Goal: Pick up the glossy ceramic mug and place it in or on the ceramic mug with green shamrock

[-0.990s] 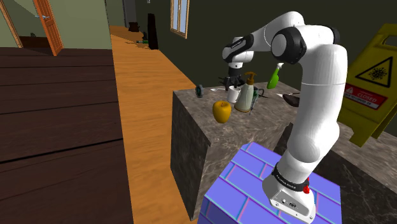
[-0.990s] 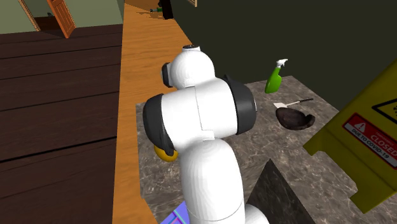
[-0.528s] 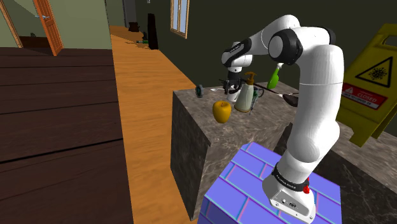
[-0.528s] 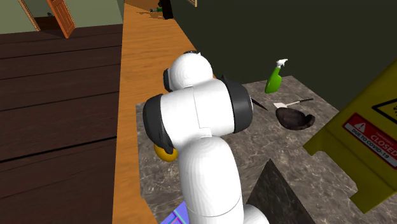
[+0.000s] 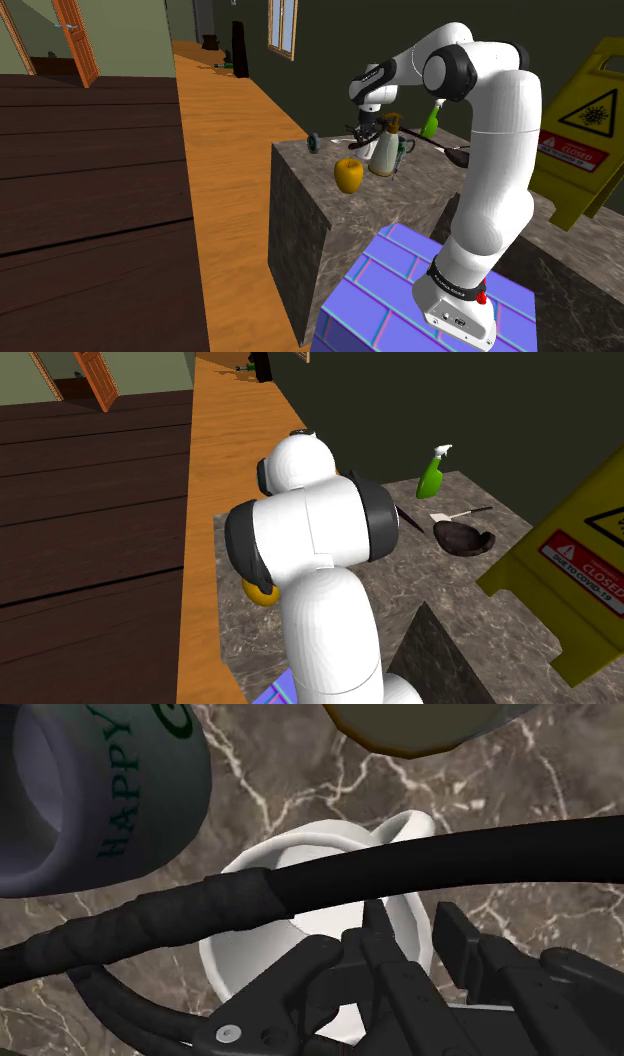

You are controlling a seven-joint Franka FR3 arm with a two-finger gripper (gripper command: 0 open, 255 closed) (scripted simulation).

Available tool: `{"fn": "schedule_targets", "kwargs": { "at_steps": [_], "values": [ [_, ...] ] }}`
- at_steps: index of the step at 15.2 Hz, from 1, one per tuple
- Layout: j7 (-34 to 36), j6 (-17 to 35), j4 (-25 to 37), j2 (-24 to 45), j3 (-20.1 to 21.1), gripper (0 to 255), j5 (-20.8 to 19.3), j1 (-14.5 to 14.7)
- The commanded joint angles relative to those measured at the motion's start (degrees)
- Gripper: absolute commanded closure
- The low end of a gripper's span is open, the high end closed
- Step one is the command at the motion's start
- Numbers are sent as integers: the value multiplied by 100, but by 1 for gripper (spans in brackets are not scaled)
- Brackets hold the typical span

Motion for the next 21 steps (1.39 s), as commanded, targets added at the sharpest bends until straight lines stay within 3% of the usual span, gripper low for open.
{"fn": "schedule_targets", "kwargs": {
  "at_steps": [1, 7, 21],
  "values": [
    [5, -146, -41, 20, 11, 255, 3, 8],
    [-4, -132, -26, 53, 15, 255, 16, -1],
    [90, -1063, 515, -372, -75, 255, -194, 59]
  ]
}}
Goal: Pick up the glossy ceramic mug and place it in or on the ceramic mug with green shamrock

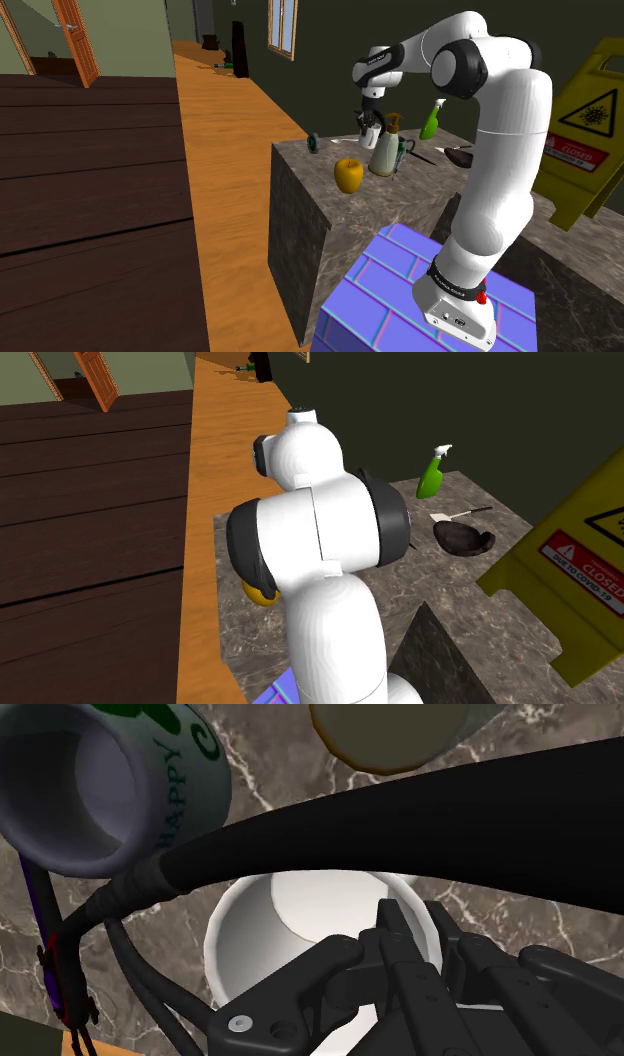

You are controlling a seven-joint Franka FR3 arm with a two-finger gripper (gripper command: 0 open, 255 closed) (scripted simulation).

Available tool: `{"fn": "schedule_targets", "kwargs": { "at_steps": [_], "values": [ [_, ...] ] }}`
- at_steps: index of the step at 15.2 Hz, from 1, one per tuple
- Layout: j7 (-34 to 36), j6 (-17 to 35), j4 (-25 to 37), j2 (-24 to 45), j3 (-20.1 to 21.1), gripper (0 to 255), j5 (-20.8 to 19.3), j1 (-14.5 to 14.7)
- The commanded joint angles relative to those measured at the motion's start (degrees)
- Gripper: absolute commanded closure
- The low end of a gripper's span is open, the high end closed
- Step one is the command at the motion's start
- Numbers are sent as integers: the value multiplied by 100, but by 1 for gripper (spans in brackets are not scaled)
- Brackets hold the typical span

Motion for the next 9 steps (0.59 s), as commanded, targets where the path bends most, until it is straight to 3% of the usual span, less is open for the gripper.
{"fn": "schedule_targets", "kwargs": {
  "at_steps": [1, 9],
  "values": [
    [13, -140, 92, -55, -10, 255, -27, 8],
    [33, -709, 539, -190, -37, 255, -93, 13]
  ]
}}
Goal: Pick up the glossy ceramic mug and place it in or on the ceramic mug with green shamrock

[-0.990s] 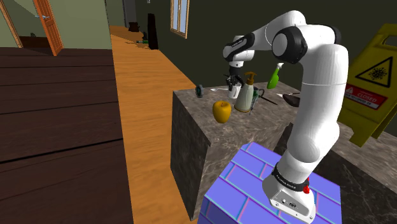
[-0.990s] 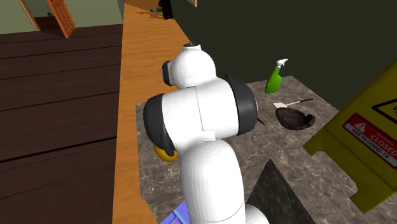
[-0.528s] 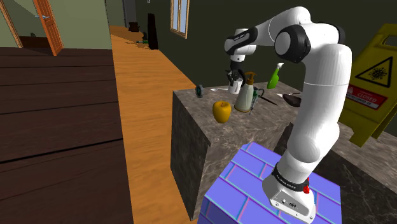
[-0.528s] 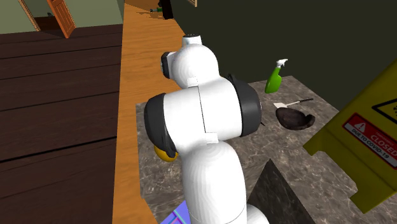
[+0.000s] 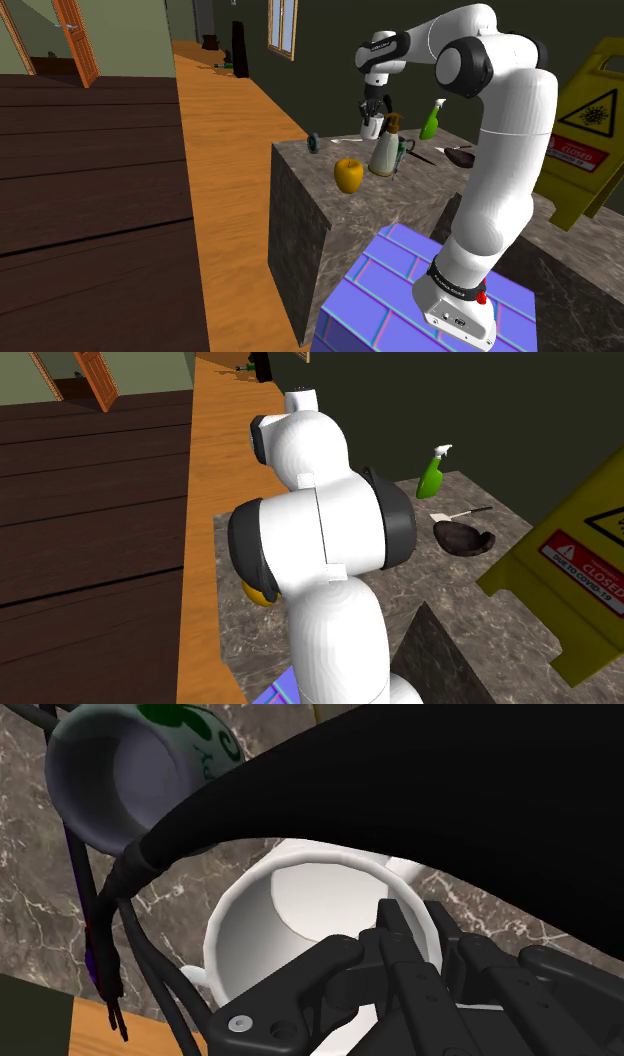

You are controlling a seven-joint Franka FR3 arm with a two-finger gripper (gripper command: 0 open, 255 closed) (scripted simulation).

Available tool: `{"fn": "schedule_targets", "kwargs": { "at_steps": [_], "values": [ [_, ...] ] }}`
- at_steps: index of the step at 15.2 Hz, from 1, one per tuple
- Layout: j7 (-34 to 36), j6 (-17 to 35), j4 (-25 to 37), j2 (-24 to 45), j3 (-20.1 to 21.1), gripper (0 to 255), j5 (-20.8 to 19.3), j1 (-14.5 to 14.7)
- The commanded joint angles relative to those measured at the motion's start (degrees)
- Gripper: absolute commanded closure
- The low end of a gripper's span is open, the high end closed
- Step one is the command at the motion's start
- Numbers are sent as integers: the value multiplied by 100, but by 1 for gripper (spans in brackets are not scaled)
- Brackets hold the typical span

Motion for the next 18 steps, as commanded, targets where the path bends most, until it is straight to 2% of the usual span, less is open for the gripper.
{"fn": "schedule_targets", "kwargs": {
  "at_steps": [1, 10, 18],
  "values": [
    [4, -142, 108, -40, -7, 255, -18, 3],
    [-4, -779, 711, -80, -26, 255, -40, -21],
    [-996, -881, 800, -118, -377, 255, 22, -666]
  ]
}}
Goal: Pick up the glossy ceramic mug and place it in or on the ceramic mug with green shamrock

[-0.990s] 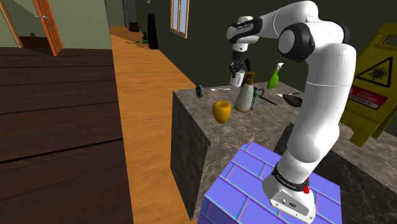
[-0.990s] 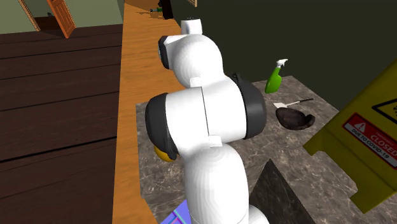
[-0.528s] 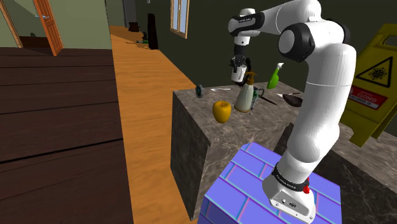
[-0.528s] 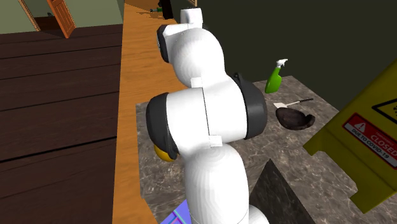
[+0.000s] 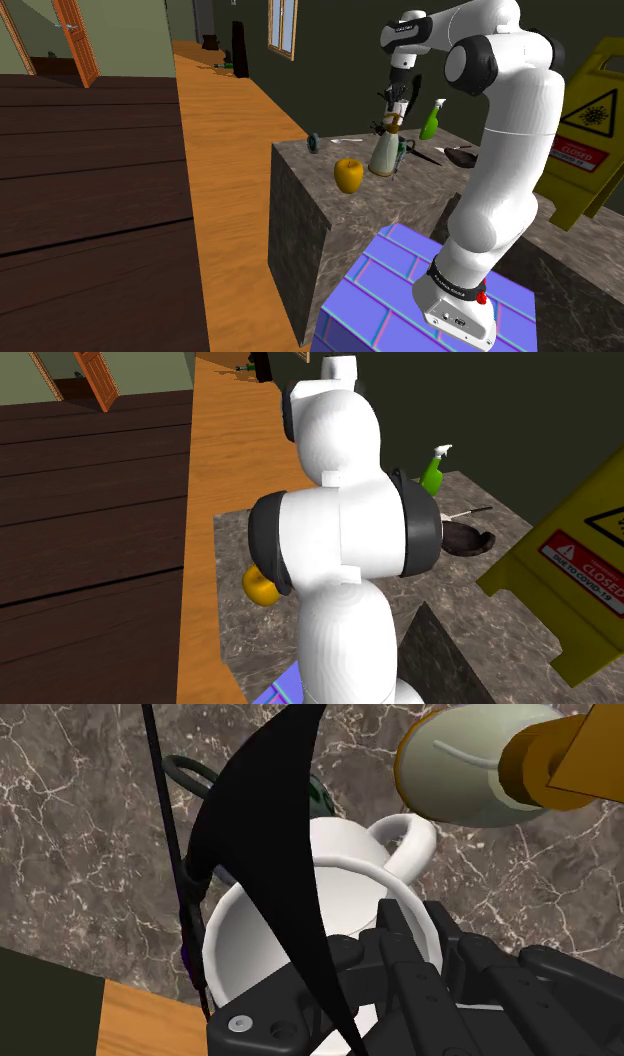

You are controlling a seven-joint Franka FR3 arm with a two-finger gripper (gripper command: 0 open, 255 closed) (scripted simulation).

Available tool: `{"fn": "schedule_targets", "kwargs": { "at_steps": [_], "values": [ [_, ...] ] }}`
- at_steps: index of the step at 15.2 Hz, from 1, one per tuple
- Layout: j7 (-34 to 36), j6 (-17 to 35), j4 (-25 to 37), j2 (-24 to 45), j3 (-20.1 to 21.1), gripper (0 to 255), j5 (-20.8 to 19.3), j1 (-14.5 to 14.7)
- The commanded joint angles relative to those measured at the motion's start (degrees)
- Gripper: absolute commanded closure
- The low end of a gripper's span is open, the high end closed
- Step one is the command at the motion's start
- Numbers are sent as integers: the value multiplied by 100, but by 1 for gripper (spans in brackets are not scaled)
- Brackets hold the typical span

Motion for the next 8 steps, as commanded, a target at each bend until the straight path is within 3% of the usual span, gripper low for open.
{"fn": "schedule_targets", "kwargs": {
  "at_steps": [1, 5, 8],
  "values": [
    [-271, -23, 78, 66, -89, 255, 47, -186],
    [-862, -157, 380, 245, -269, 255, 183, -617],
    [-851, 83, 120, 223, -260, 255, 173, -593]
  ]
}}
